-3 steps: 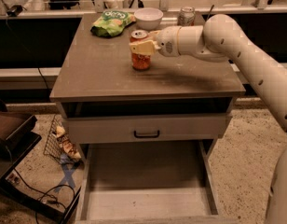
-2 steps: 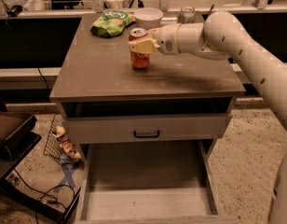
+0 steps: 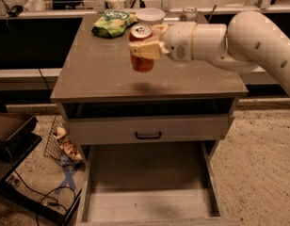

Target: Place coke can into middle drawer

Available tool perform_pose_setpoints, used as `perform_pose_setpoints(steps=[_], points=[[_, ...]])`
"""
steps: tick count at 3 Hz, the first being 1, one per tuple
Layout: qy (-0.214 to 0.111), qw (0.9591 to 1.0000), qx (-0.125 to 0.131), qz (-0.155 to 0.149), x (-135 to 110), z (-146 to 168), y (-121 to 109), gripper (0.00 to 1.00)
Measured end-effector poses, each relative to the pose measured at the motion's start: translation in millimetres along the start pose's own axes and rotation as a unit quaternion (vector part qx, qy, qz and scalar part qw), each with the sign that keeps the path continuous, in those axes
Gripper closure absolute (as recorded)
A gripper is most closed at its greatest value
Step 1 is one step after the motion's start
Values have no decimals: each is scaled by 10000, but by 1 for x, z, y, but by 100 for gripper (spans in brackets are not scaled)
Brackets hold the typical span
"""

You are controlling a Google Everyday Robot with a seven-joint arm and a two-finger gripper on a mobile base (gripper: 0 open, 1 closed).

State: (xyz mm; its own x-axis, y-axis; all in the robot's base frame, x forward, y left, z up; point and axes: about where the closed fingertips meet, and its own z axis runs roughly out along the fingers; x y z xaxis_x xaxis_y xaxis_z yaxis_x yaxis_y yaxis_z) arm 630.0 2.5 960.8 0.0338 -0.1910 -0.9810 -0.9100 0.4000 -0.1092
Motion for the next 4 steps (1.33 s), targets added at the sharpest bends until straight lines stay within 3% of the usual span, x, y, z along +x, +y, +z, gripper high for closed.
perform_pose_setpoints(steps=[1, 2, 3, 4], points=[[-150, 9993, -339, -38, -3, -19, 78, 100], [-49, 9980, -538, 328, 34, -52, 143, 100], [733, 9932, -276, 862, 110, -98, 173, 100], [1374, 9826, 204, 1237, 184, -137, 176, 100]])
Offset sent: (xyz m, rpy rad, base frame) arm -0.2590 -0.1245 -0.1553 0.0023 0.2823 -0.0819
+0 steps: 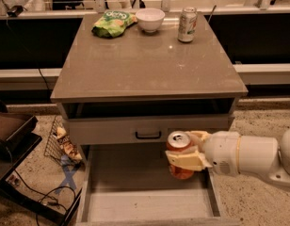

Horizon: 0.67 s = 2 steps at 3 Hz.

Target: Place coke can into middle drawer

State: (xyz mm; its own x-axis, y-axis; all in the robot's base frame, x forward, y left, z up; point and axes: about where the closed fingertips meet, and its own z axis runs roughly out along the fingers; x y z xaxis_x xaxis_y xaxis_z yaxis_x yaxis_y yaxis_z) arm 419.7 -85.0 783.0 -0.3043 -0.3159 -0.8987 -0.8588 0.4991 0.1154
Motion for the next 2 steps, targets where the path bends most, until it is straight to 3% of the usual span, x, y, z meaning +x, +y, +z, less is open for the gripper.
perform_pose_setpoints(steps=[1, 2], points=[[143, 9967, 795, 111, 43, -6, -27, 100], [176, 9970, 741, 114, 42, 3, -26, 100]])
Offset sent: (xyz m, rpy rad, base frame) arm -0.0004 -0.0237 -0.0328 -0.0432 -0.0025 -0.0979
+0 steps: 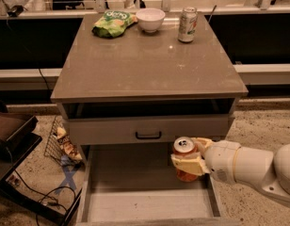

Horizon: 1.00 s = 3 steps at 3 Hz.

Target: Place coke can into middle drawer

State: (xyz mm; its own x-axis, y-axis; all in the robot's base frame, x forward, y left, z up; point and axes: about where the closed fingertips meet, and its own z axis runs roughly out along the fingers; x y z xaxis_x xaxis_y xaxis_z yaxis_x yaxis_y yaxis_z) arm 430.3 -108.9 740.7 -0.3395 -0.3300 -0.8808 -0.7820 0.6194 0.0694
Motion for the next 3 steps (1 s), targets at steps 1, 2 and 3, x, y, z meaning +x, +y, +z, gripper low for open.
perform_pose_setpoints(steps=[1, 2, 3], points=[[-221, 9987, -443, -130, 9, 43, 21, 100], [-768, 9901, -1089, -444, 19, 94, 46, 100], [-1233, 9750, -1717, -681, 35, 140, 63, 100]])
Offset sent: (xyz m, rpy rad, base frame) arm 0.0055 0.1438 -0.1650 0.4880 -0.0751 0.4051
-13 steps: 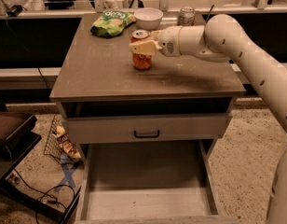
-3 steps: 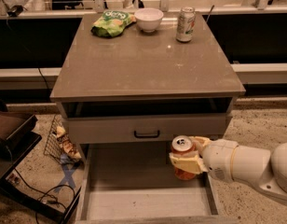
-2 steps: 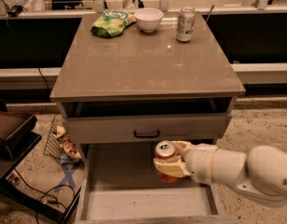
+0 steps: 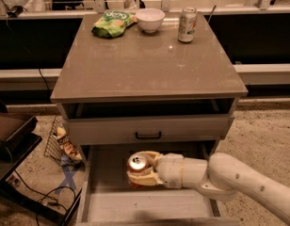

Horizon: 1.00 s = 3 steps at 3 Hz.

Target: Place coke can into middle drawer

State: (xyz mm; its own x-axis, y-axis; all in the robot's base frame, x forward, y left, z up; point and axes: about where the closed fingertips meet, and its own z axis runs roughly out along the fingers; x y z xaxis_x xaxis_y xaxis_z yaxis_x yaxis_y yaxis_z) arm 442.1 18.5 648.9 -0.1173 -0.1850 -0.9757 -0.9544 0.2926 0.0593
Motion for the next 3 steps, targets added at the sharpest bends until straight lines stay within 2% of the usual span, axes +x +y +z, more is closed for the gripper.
perform_pose_setpoints(steps=[1, 2, 3], points=[[-413, 9972, -621, 64, 43, 42, 4, 100], [-675, 9922, -1022, 220, 92, 76, 11, 100], [-791, 9887, -1210, 382, 133, 98, 22, 100]])
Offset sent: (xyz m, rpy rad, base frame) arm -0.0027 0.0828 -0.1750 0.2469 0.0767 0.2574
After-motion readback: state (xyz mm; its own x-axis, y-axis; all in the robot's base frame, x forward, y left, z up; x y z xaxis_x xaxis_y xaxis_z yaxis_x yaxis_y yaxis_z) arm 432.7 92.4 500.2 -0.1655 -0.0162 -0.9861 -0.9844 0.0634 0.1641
